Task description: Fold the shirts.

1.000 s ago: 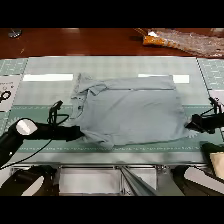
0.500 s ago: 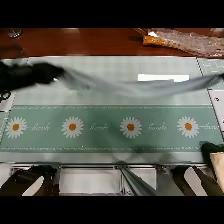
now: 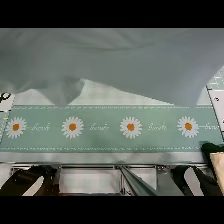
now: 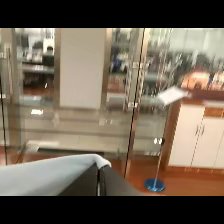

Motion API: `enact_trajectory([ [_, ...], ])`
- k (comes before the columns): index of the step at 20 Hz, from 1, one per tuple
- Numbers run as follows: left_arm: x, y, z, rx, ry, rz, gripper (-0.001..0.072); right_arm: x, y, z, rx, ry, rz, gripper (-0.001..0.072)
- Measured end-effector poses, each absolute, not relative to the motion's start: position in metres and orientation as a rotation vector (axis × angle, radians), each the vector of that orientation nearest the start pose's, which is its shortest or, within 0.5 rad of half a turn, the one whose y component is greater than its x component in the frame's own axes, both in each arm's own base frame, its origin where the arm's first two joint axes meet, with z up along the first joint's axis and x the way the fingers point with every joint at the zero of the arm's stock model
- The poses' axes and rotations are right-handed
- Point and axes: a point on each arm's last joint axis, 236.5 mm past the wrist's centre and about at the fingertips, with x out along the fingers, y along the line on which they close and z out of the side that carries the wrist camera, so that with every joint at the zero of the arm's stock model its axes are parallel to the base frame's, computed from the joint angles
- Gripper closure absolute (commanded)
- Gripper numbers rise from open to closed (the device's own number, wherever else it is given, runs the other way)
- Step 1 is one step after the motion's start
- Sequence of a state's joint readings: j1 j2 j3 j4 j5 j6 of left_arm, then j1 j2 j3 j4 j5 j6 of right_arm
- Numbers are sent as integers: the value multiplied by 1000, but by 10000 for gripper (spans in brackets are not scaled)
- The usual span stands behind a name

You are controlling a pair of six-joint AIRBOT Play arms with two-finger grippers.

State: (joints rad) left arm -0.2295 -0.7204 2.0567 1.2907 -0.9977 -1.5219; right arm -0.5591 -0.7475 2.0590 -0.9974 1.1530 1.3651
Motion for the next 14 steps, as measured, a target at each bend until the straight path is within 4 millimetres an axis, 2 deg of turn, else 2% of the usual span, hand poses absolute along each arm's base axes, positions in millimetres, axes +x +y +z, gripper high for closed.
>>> enact_trajectory([
  [1, 130, -87, 604, -113, -329, -482, 691, 183, 20, 576, -79, -207, -53, 699],
  [3, 106, -84, 591, -137, -271, -494, 692, 162, 25, 571, -86, -183, -87, 699],
  [5, 94, -84, 565, -160, -157, -500, 692, 153, 23, 551, -77, -97, -122, 699],
  [7, 93, -84, 535, -170, -22, -491, 692, 152, 20, 525, -60, 13, -135, 699],
  [9, 108, -79, 503, -158, 119, -446, 691, 162, 14, 494, -27, 156, -124, 700],
  [11, 141, -72, 460, -112, 300, -373, 690, 184, 3, 456, 24, 329, -96, 700],
  [14, 203, -74, 381, -24, 611, -312, 690, 229, -21, 386, 132, 604, -43, 699],
])
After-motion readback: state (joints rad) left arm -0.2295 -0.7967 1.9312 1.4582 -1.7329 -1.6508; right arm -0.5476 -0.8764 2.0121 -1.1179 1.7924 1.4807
